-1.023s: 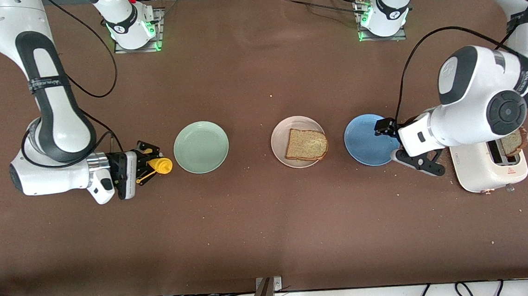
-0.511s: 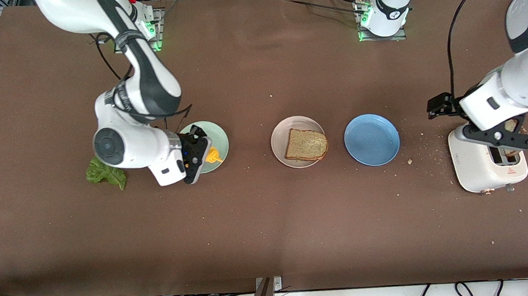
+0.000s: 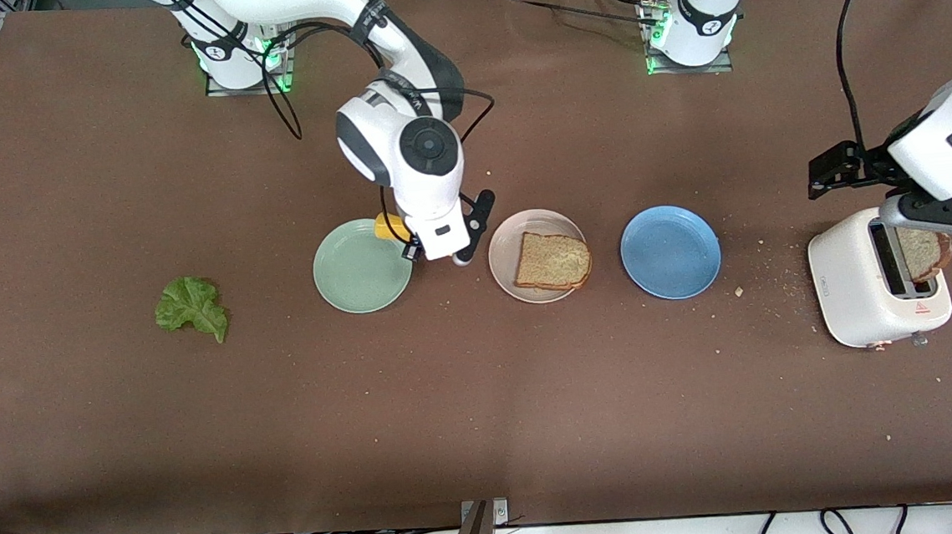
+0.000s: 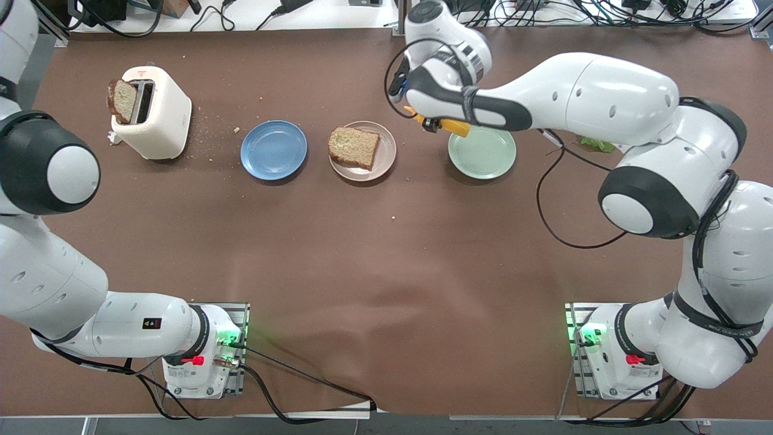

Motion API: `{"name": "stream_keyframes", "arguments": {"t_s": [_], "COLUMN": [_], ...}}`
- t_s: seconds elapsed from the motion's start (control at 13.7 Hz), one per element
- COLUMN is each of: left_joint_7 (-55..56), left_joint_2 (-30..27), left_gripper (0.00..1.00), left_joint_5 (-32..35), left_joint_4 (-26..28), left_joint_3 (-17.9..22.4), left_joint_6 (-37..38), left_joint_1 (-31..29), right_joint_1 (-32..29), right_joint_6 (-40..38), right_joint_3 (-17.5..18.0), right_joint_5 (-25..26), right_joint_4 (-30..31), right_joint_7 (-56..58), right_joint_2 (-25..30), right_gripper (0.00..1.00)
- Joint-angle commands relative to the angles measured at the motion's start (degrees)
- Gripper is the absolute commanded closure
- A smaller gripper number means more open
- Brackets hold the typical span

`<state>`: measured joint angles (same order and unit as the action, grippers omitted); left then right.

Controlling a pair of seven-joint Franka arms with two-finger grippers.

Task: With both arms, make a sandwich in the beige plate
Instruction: 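Carry the yellow bottle with the right gripper over the bread on the beige plate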

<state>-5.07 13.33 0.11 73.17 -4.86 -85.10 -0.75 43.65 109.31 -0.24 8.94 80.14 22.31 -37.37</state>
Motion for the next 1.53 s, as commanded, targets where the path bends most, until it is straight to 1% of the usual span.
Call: {"name": "stream_keyframes", "arguments": {"t_s": [0.0,0.07,0.15,0.29,0.37,0.66,0.73,0.8,0.95,1.1,1.17,1.31,1.46], "left_joint_7": [0.06,-0.03,-0.03,1.1,2.15,2.17,1.73,2.16,2.17,3.21,4.53,4.98,5.07], "left_joint_2": [-11.66,-11.75,-12.45,-13.16,-13.24,-13.6,-13.6,-13.6,-13.6,-13.6,-13.42,-12.81,-11.93], "left_gripper": [0.0,0.0,0.0,0.0,0.0,0.0,0.0,0.0,0.0,0.0,0.0,0.0,0.0], "left_joint_5": [-1.6,-1.51,-1.51,-1.6,-1.95,-2.13,-2.04,-1.78,-1.87,-1.43,-1.34,-1.25,-1.42], "left_joint_4": [13.04,13.49,13.58,14.2,14.2,14.55,14.55,14.37,13.94,13.93,13.93,13.06,12.79], "left_joint_3": [-0.06,-0.06,-0.15,-1.9,-1.91,-2.43,-3.83,-4.62,-4.63,-4.81,-4.81,-4.81,-4.81], "left_joint_6": [-5.17,-4.99,-4.3,-3.67,-3.67,-0.7,3.14,4.49,4.06,3.71,3.71,3.88,3.88], "left_joint_1": [-2.68,-3.2,-3.29,-3.38,-3.47,-3.65,-3.91,-4.43,-4.44,-4.0,-3.65,-3.38,-3.47], "right_joint_1": [5.1,7.3,9.5,12.85,13.99,15.58,15.59,15.59,15.24,14.27,14.01,13.57,11.38], "right_joint_6": [-0.59,-0.59,-0.94,-1.46,-1.64,-2.08,-2.17,-2.08,-1.38,0.28,0.9,1.08,2.39], "right_joint_3": [-0.55,-0.55,-0.55,-0.64,-0.73,-0.82,-0.9,-0.9,-0.99,-3.26,-3.28,-3.28,-3.01], "right_joint_5": [9.21,12.99,15.47,19.6,21.45,25.77,25.86,26.3,27.18,27.01,26.83,25.61,20.97], "right_joint_4": [-2.79,-3.66,-5.06,-6.3,-6.4,-6.84,-6.92,-7.36,-7.72,-8.15,-8.15,-9.2,-11.04], "right_joint_7": [-3.66,-5.77,-7.62,-10.61,-11.23,-11.24,-11.24,-11.15,-10.63,-6.52,-5.88,-5.97,-4.66], "right_joint_2": [-3.05,-4.45,-6.03,-8.15,-8.94,-10.71,-10.79,-10.88,-11.23,-11.32,-11.32,-11.15,-10.71], "right_gripper": [1.0,1.0,1.0,1.0,1.0,1.0,1.0,1.0,1.0,1.0,1.0,1.0,1.0]}}
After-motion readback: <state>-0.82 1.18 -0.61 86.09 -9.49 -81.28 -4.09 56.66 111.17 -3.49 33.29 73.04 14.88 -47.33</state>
